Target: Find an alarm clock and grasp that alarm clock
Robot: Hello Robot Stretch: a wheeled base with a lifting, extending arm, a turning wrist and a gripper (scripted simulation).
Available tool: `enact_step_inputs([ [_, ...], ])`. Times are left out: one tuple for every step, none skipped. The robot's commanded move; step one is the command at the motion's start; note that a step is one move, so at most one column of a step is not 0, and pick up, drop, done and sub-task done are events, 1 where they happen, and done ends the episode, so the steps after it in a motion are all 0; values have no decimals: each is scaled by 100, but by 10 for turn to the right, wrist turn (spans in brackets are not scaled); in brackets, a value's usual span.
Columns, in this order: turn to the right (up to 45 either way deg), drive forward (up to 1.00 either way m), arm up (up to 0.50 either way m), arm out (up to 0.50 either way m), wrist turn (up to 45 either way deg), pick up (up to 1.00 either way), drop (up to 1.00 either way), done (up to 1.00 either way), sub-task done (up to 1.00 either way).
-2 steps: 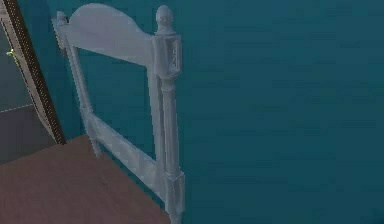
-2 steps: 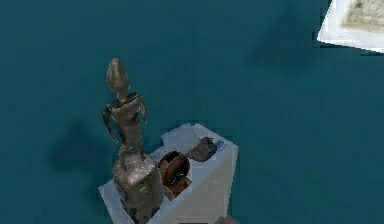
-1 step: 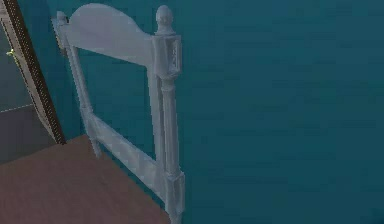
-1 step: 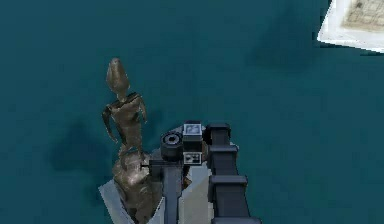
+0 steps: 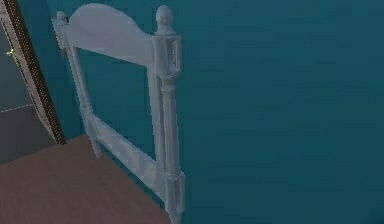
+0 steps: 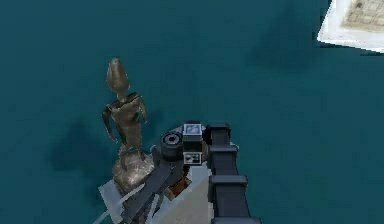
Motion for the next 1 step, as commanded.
enact_step_inputs([
  [0,0,0,0,450,0,0,0,0],
])
